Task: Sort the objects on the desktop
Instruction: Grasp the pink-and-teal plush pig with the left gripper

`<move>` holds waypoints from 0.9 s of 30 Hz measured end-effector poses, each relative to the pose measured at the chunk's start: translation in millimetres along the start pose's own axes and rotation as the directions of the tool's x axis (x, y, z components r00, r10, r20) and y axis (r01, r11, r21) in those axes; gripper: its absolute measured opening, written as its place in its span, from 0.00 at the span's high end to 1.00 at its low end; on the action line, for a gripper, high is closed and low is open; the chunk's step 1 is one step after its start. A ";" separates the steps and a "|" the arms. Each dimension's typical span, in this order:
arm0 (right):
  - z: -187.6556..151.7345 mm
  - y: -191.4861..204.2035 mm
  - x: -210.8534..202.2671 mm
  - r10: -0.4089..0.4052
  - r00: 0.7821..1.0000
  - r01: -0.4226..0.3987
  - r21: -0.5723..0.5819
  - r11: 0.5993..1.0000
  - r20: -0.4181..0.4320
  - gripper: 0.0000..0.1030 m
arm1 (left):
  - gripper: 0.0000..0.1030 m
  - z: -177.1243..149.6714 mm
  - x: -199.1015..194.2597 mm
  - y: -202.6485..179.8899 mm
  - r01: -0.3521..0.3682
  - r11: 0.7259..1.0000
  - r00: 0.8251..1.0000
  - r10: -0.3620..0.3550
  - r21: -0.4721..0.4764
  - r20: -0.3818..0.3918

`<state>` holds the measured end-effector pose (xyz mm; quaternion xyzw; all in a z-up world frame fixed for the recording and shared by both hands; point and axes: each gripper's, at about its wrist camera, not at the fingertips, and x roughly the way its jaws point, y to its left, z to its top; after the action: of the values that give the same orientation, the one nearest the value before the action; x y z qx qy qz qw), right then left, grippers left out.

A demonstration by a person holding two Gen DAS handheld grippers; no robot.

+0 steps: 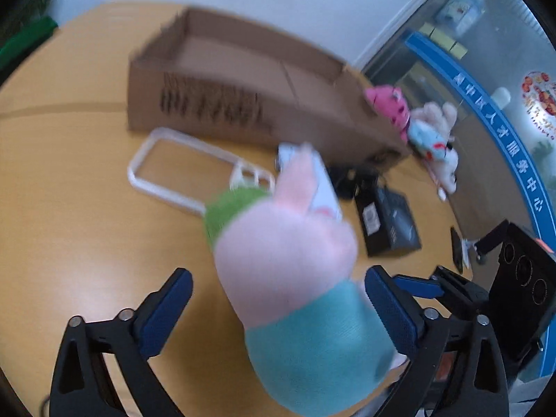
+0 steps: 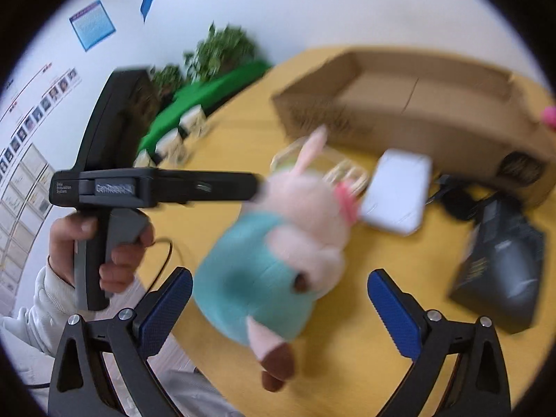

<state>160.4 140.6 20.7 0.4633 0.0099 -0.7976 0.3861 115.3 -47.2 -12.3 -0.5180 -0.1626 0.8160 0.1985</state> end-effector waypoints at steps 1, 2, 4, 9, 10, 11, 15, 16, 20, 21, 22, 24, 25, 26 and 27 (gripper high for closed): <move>-1.1 -2.0 12.0 -0.005 0.999 0.006 0.011 1.000 -0.039 0.05 | 0.11 -5.5 7.3 7.1 0.039 0.999 0.999 -0.039 -0.017 -0.025; -2.0 -4.8 21.6 0.006 0.998 -0.005 0.022 1.000 -0.069 0.06 | 0.17 -9.2 11.0 11.5 0.096 0.994 0.995 -0.097 -0.046 -0.028; -3.4 -8.8 30.1 0.083 0.995 -0.080 0.046 0.996 -0.064 0.11 | 0.30 -14.5 13.7 15.0 0.178 0.981 0.983 -0.180 -0.075 -0.024; 1.6 0.4 29.7 0.073 0.996 -0.074 0.001 0.997 -0.043 0.22 | 0.39 -15.4 -1.2 8.2 0.140 0.987 0.990 -0.139 -0.081 0.028; 4.3 2.5 27.1 0.077 0.996 -0.077 -0.002 0.997 -0.033 0.24 | 0.40 -12.7 -6.1 5.4 0.142 0.987 0.990 -0.139 -0.078 0.038; 9.1 3.0 21.4 0.081 0.997 -0.081 -0.009 0.997 -0.007 0.24 | 0.40 -8.1 -14.5 0.7 0.146 0.987 0.988 -0.142 -0.070 0.061; 35.4 12.6 -10.8 0.070 0.992 -0.062 -0.080 0.995 0.102 0.24 | 0.40 28.3 -61.0 -27.1 0.132 0.991 0.976 -0.136 0.035 0.170; 46.8 14.6 -20.7 0.069 0.989 -0.056 -0.100 0.993 0.132 0.24 | 0.40 42.3 -73.2 -35.3 0.120 0.990 0.971 -0.132 0.069 0.200; 116.8 13.7 -50.5 0.048 0.966 -0.001 -0.182 0.983 0.256 0.24 | 0.40 114.3 -114.6 -61.8 0.085 0.979 0.937 -0.141 0.183 0.319; 138.3 13.1 -55.8 0.040 0.959 0.019 -0.202 0.979 0.282 0.24 | 0.40 137.4 -123.5 -65.5 0.080 0.976 0.928 -0.147 0.202 0.343; 158.1 11.3 -59.3 0.038 0.953 0.030 -0.216 0.976 0.301 0.24 | 0.40 158.4 -128.9 -68.5 0.072 0.974 0.921 -0.147 0.214 0.359; 201.3 5.2 -62.1 0.043 0.945 0.036 -0.233 0.972 0.324 0.24 | 0.40 200.3 -142.9 -72.2 0.037 0.968 0.908 -0.135 0.247 0.397; 223.9 2.1 -61.1 0.042 0.942 0.043 -0.244 0.969 0.334 0.24 | 0.40 219.4 -145.5 -72.6 0.022 0.967 0.903 -0.128 0.255 0.409; 245.8 -1.2 -58.5 0.040 0.939 0.051 -0.255 0.965 0.342 0.24 | 0.40 237.7 -149.7 -71.9 0.011 0.966 0.900 -0.123 0.259 0.418; 267.2 -5.1 -54.2 0.038 0.937 0.058 -0.263 0.963 0.346 0.24 | 0.40 259.1 -151.8 -69.3 0.005 0.966 0.898 -0.118 0.258 0.425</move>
<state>-23.5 77.2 211.9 0.2579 0.0523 -0.8601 0.4370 -51.2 -77.3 245.2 -0.2872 -0.1149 0.9184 0.2467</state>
